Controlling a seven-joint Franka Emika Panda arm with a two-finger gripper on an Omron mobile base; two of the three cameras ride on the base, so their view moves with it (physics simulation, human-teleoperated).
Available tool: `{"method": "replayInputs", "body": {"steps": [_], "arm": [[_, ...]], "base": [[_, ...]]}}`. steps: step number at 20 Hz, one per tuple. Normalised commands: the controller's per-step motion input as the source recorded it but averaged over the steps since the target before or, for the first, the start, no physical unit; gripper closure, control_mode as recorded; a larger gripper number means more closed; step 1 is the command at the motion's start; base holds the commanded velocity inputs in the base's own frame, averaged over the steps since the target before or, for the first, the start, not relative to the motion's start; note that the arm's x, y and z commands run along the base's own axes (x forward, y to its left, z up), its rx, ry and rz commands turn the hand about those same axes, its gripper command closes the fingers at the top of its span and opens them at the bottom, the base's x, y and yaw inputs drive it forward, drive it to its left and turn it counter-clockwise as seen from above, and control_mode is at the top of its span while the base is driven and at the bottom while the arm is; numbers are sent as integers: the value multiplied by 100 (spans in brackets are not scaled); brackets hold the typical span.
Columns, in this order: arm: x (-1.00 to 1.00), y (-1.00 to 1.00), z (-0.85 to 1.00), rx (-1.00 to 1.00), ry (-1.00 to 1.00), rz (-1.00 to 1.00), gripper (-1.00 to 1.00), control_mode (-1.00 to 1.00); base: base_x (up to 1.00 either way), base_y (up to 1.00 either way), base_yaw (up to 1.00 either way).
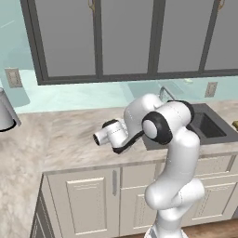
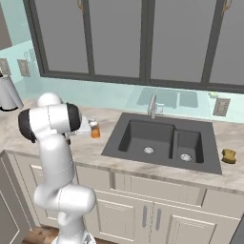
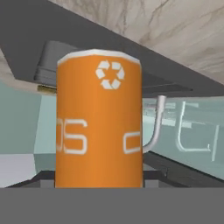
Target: Restock the sink supplies by placing the sponge and soap dispenser on the counter and next to the sink. Make sure the soap dispenser is upright.
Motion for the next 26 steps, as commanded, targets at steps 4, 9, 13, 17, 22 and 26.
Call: {"method": "replayInputs", "body": {"steps": [4, 9, 13, 17, 22, 26], "arm": [[7, 13, -16, -13, 0, -16, 100, -100], [4, -3, -32, -3, -5, -8, 100, -100], [-1, -20, -45, 2, -16, -7, 100, -100], [0, -14, -44, 1, -11, -8, 100, -100], [7, -5, -40, 11, -7, -2, 100, -100], [3, -13, -54, 17, -20, 0, 100, -100]], "base": [[0, 0, 0], [0, 0, 0], [0, 0, 0], [0, 0, 0], [0, 0, 0], [0, 0, 0]]}}
